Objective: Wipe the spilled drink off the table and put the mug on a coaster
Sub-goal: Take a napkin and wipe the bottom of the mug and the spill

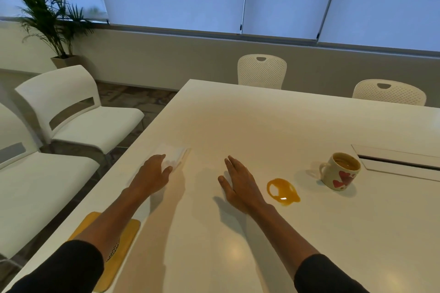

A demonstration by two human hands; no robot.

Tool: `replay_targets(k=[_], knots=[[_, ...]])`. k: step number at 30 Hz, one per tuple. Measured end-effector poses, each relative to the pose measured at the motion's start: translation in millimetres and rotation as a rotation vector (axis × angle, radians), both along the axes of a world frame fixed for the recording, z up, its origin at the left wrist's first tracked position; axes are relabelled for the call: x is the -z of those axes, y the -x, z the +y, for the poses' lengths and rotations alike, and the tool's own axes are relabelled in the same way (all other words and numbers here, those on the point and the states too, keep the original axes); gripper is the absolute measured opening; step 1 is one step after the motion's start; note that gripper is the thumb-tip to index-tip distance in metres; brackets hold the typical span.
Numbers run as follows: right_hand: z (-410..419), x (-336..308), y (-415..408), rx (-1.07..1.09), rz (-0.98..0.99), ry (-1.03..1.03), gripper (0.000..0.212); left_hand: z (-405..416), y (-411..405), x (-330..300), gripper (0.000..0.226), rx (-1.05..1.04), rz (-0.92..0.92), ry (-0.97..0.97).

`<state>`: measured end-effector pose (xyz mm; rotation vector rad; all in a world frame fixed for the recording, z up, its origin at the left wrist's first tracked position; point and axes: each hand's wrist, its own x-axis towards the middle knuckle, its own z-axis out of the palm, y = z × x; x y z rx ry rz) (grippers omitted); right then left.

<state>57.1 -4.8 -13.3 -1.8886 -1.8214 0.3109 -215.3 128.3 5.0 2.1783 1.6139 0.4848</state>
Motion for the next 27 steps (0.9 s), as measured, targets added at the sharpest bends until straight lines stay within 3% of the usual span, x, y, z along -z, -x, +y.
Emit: replay_targets(k=[14, 17, 21, 27], knots=[[6, 38, 22, 0.013, -0.047, 0.035, 0.068, 18, -15, 20, 0.088, -0.009, 0.127, 0.031], [6, 39, 21, 0.009, -0.055, 0.03, 0.069, 20, -18, 17, 0.076, -0.002, 0.2, 0.042], [7, 41, 21, 0.009, -0.067, 0.024, 0.068, 20, -22, 11, 0.037, -0.006, 0.155, -0.048], [7, 42, 20, 0.013, -0.072, 0.026, 0.068, 11, -28, -10, 0.04, -0.049, 0.075, -0.087]])
